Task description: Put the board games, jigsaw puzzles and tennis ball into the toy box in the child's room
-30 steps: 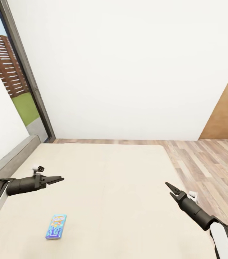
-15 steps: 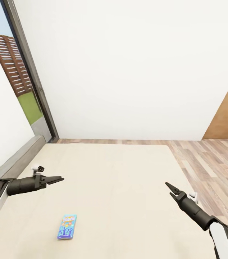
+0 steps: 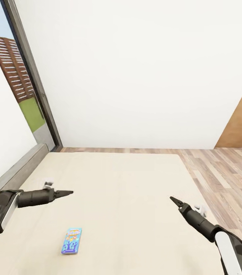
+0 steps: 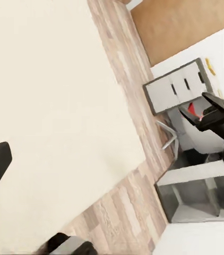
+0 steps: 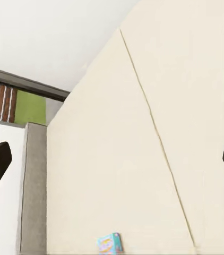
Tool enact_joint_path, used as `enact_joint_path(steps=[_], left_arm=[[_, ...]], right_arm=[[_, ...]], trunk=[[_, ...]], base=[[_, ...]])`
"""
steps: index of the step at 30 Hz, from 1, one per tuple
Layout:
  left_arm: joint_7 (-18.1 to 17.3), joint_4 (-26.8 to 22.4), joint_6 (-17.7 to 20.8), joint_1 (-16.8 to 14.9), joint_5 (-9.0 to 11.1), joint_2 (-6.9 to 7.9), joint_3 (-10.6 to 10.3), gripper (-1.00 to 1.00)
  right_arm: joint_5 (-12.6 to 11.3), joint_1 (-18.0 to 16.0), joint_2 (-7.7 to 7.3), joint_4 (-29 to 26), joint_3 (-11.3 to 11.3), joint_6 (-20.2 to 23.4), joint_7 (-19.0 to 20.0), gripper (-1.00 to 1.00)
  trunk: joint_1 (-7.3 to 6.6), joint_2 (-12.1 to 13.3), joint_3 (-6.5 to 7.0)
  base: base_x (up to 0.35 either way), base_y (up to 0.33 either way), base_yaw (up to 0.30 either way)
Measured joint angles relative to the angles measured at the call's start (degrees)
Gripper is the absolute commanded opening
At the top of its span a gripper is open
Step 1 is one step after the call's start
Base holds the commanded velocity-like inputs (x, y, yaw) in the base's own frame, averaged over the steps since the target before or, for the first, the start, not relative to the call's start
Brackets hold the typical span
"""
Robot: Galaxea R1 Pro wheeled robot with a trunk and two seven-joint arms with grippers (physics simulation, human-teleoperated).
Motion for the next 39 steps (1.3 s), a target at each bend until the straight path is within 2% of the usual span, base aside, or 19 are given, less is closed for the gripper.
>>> enact_joint_path(steps=[1, 2, 3, 5, 7, 8, 9, 10, 11, 12, 14, 15, 19, 22, 26, 39], left_arm=[[2.31, 0.07, 0.07, -0.05, -0.23, -0.76, 0.02, 1.0], [6.97, 0.23, 0.19, -0.11, -0.56, -2.19, 0.05, 1.0], [9.54, 0.29, 0.25, -0.14, -0.63, -2.93, 0.05, 1.0], [19.49, 0.47, 0.17, -0.23, -0.98, -5.52, 0.04, 1.0], [24.76, 0.55, 0.05, -0.28, -1.11, -7.08, 0.02, 1.0], [30.23, 0.7, -0.07, -0.33, -1.22, -8.83, -0.03, 1.0], [33.2, 0.86, -0.14, -0.37, -1.3, -9.83, -0.04, 1.0], [38.99, 1.41, -0.28, -0.44, -1.4, -11.59, -0.08, 1.0], [42.02, 1.8, -0.45, -0.49, -1.49, -12.51, -0.09, 1.0], [47.55, 2.77, -1.09, -0.59, -1.5, -14.08, -0.11, 1.0], [52.59, 3.89, -2.26, -0.72, -1.52, -15.5, -0.12, 1.0], [56.56, 5.19, -3.93, -0.82, -1.51, -16.5, -0.12, 1.0], [62.21, 8.69, -8.75, -1.01, -1.5, -17.66, -0.14, 1.0], [63.81, 10.23, -10.64, -1.07, -1.49, -17.78, -0.11, 1.0], [64.8, 11.18, -12.0, -1.11, -1.53, -18.12, -0.22, 1.0], [64.97, 11.49, -12.19, -1.11, -1.56, -18.09, -0.3, 1.0]], right_arm=[[-0.07, -0.16, 0.0, -0.31, 0.85, 0.06, -2.19, 1.0], [-0.16, -0.51, 0.03, -1.3, 2.86, 0.21, -6.62, 1.0], [-0.2, -0.66, 0.04, -2.1, 4.13, 0.3, -9.07, 1.0], [-0.05, -1.02, 0.14, -6.51, 10.52, 0.59, -19.2, 1.0], [0.45, -1.19, 0.17, -8.62, 14.63, 0.75, -24.85, 1.0], [0.33, -1.52, 0.22, -10.16, 18.6, 0.81, -31.43, 1.0], [0.41, -1.84, 0.25, -10.79, 20.73, 0.87, -34.96, 1.0], [0.27, -2.6, 0.49, -11.62, 24.35, 0.98, -41.57, 1.0], [0.29, -2.98, 0.63, -11.91, 26.32, 1.01, -45.03, 1.0], [0.12, -3.65, 1.06, -12.13, 29.6, 1.0, -51.11, 1.0], [0.0, -4.17, 1.51, -12.21, 32.42, 1.06, -56.47, 1.0], [-0.14, -4.49, 1.7, -12.42, 34.25, 1.04, -60.18, 1.0], [-0.31, -4.88, 1.97, -12.86, 36.61, 0.85, -64.01, 1.0], [-0.4, -5.0, 2.26, -13.01, 37.35, 0.55, -63.81, 1.0], [-0.31, -5.07, 2.45, -13.63, 37.97, 0.34, -61.64, 1.0], [-0.25, -5.08, 2.55, -14.14, 38.3, 0.39, -61.61, 1.0]], trunk=[[0.0, 0.0, 0.0], [0.0, 0.0, 0.0], [0.0, 0.0, 0.0], [0.0, 0.0, 0.0], [0.0, 0.0, 0.0], [0.0, 0.0, 0.0], [0.0, 0.0, 0.0], [0.0, 0.0, 0.0], [0.0, 0.0, 0.0], [0.0, 0.0, 0.0], [-0.01, 0.0, 0.0], [0.0, 0.0, 0.0], [-0.01, 0.0, 0.0], [-0.01, 0.0, 0.0], [-0.01, 0.0, 0.0], [-0.01, 0.0, 0.0]], base=[[0.0, 0.0, 0.0], [0.0, 0.0, 0.0], [0.0, 0.0, 0.0], [0.0, 0.0, 0.0], [0.0, 0.0, 0.0], [0.0, 0.0, 0.0], [0.0, 0.0, 0.0], [0.0, 0.0, 0.0], [0.0, 0.0, 0.0], [0.0, 0.0, 0.0], [0.0, 0.0, 0.0], [0.0, 0.0, 0.0], [0.0, 0.0, 0.0], [0.0, 0.0, 0.0], [0.0, 0.0, 0.0], [0.0, 0.0, 0.0]])
